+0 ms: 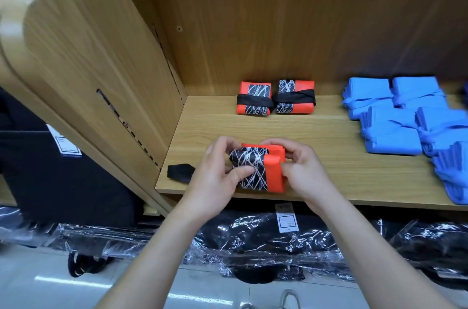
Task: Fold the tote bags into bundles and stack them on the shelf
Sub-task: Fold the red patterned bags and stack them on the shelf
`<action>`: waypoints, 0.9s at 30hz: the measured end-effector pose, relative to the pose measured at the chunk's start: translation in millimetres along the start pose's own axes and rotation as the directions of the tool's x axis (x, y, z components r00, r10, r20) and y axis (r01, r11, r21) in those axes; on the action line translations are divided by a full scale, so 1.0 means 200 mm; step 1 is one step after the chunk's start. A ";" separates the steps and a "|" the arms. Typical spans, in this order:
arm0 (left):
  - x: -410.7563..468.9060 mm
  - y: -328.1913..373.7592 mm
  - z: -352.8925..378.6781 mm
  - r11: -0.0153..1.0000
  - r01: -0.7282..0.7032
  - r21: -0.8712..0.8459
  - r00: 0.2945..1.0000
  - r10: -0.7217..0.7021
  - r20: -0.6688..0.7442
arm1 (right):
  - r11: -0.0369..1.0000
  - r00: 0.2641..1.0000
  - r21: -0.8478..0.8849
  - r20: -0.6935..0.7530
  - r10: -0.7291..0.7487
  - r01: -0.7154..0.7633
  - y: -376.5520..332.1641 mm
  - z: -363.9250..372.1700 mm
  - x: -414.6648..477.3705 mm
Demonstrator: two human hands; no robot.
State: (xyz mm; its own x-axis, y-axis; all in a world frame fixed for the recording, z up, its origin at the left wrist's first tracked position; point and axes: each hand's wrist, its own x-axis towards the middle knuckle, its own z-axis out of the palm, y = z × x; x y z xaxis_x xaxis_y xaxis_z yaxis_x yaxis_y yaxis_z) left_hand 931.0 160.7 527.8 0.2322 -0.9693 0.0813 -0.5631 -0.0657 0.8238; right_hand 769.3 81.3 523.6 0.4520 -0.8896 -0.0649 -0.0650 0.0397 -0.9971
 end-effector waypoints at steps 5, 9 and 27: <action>0.02 0.01 0.02 0.979 -0.021 0.202 0.989 -0.008 0.145 | 0.997 0.999 0.065 0.003 0.047 -0.047 -0.02 0.04 -0.04; 0.01 0.03 0.07 0.949 -0.031 0.315 0.994 -0.005 0.110 | 0.998 0.995 -0.041 -0.091 0.048 -0.052 -0.02 0.10 -0.06; -0.08 0.16 0.16 0.962 -0.096 0.256 0.992 0.072 0.103 | 0.845 0.802 -0.385 -0.325 -0.501 0.372 0.06 0.09 -0.05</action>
State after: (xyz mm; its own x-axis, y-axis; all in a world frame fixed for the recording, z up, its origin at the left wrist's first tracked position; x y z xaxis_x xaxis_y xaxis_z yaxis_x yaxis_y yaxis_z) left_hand 883.6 167.1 533.8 0.1085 -0.9907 0.0822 -0.7673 -0.0308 0.6406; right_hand 780.5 98.8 510.9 0.1060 -0.8811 0.4608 -0.2288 -0.4726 -0.8510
